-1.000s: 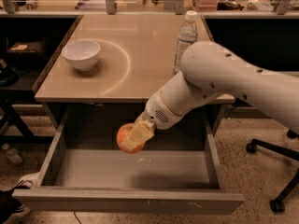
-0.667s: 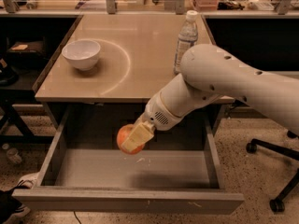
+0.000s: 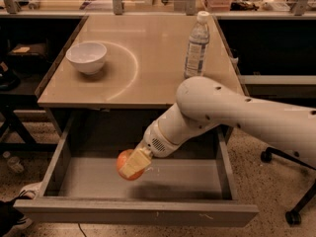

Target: Place orange into top drawer

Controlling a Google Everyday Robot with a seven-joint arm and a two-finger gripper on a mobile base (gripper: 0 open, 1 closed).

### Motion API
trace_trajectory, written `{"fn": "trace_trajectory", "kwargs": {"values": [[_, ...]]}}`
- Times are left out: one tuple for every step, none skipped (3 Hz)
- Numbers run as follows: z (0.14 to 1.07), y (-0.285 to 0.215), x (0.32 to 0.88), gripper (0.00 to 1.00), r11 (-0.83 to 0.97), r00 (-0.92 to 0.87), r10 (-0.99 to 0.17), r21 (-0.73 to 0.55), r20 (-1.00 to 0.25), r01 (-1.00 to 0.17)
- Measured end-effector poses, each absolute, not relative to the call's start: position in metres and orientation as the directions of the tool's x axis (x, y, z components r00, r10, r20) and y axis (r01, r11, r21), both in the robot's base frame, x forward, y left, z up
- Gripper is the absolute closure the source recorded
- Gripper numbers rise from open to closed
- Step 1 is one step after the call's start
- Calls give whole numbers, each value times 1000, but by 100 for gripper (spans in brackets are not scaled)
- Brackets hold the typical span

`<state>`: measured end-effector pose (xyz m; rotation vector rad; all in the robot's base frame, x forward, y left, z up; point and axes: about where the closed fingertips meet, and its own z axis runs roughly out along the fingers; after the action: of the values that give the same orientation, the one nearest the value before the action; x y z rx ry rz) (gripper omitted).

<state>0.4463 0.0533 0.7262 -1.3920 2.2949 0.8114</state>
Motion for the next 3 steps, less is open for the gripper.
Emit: {"fn": "trace_trajectory", "kwargs": {"values": [[698,61,460,100,428,-492,-675,251,-550,-868],[677,60,474,100,492,-507,-674,185,-538,-850],[650,58,478,100,537,-540,-662,174,-519,-826]]}}
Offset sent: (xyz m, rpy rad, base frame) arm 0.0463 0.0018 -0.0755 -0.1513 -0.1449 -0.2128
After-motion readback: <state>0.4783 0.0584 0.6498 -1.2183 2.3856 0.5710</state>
